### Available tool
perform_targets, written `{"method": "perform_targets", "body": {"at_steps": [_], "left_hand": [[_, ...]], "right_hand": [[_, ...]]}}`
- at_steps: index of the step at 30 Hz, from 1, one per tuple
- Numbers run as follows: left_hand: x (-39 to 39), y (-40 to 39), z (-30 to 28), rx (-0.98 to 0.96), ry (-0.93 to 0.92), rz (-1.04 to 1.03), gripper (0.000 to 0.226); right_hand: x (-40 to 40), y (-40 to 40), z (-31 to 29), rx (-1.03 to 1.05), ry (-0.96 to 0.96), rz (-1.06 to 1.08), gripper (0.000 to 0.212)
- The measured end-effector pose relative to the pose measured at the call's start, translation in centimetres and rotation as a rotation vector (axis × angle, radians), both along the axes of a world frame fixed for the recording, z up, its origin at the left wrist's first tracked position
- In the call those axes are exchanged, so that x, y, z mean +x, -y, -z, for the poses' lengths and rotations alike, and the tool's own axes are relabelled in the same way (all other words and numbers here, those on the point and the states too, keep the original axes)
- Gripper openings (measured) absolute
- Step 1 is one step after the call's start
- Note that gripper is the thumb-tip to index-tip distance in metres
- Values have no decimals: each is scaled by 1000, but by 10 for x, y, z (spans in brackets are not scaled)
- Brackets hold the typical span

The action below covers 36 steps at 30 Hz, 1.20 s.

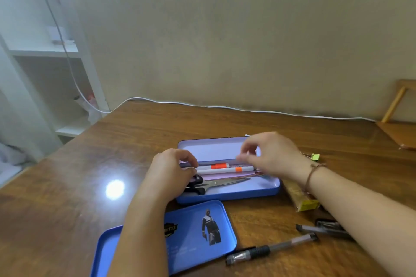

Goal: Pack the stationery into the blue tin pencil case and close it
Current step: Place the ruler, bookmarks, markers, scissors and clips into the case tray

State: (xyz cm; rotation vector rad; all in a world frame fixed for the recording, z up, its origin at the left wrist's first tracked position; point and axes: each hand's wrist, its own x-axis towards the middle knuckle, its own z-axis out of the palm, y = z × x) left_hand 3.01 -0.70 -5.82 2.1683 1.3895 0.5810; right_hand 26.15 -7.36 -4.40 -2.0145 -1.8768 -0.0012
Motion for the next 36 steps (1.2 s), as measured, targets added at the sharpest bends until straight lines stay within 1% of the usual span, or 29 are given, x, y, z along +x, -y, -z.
{"method": "perform_targets", "body": {"at_steps": [1,2,3,4,5,7,8,10,12,13,15,16,17,19,20,22,29,33,36], "left_hand": [[0,-1,0,3,-6,24,15],[1,-2,1,7,-6,54,18],[2,-2,3,11,-4,87,22],[2,-2,3,12,-10,123,28],[2,0,3,13,-24,157,33],[3,3,2,15,-44,195,37],[3,4,2,20,-49,204,38],[4,3,2,25,-58,198,39],[5,2,3,10,-54,163,39],[5,1,4,-2,-39,144,36],[4,0,5,-16,3,109,29],[4,0,5,-15,26,95,26],[4,0,4,-14,49,82,24],[5,0,3,-11,77,65,24],[5,1,2,-9,83,62,23],[5,2,2,-16,84,68,22],[7,5,0,-34,20,95,11],[9,5,0,-10,11,125,19],[11,6,1,3,-8,117,17]], "right_hand": [[13,-3,-3,41,-68,66,13],[27,-5,-4,55,-54,150,11],[40,-8,-4,22,42,256,15],[51,-9,0,-53,146,350,22],[59,-9,5,-130,188,416,26],[69,-13,15,-197,115,479,27],[72,-14,17,-188,58,495,25],[73,-18,16,-141,8,511,20],[71,-18,11,-19,10,481,18],[66,-15,9,73,-2,428,17],[52,-6,5,223,-47,232,15],[44,0,3,247,-60,111,13],[34,6,2,228,-54,1,13],[16,16,6,114,5,-121,19],[9,18,9,73,45,-134,21],[2,19,15,55,88,-117,23],[-11,14,15,47,88,-99,21],[-15,12,14,13,69,-60,18],[-20,12,14,1,69,-88,16]]}}
